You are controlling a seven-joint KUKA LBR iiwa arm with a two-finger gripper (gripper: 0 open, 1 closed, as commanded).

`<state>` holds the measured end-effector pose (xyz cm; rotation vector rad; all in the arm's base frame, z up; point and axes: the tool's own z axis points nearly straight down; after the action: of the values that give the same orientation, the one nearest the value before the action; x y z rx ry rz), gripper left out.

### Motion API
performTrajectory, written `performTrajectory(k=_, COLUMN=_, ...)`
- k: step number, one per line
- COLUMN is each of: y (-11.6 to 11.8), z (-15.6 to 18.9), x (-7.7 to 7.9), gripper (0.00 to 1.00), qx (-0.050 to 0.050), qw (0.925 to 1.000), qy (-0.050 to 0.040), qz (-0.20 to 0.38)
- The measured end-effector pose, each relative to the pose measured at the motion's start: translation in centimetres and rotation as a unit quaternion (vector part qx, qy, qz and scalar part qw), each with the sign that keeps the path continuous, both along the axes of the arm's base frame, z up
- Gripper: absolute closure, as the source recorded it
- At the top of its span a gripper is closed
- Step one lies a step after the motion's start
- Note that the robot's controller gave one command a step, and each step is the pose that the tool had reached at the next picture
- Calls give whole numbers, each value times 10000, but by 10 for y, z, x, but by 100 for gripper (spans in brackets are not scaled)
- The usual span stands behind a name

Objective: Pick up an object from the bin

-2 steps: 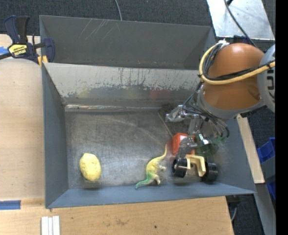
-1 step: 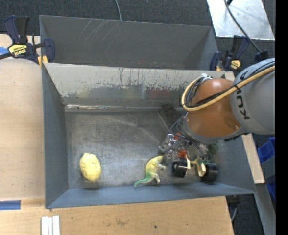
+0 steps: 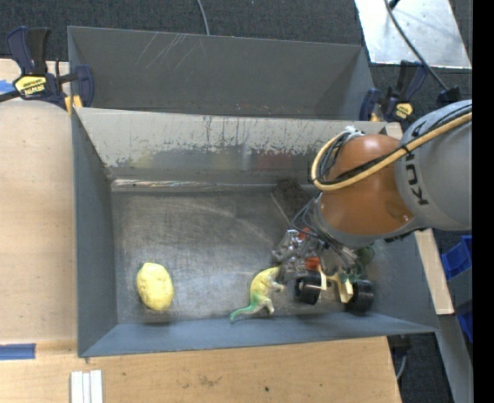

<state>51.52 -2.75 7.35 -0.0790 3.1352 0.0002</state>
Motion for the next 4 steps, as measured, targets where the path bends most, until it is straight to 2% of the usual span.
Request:
performTrajectory(k=1, y=4, z=37, x=4, gripper=100, qx=-1, qw=10000, qy=46, qz=-66)
performTrajectory(k=2, y=11, z=70, x=8, gripper=100, qx=-3, qw=10000, qy=2, qz=-19)
performTrajectory(k=3, y=2, z=64, x=2, gripper=100, qx=-2, qw=10000, qy=15, qz=2)
performTrajectory(k=4, y=6, z=76, x=6, gripper=100, qx=-5, qw=10000, qy=18, qz=53)
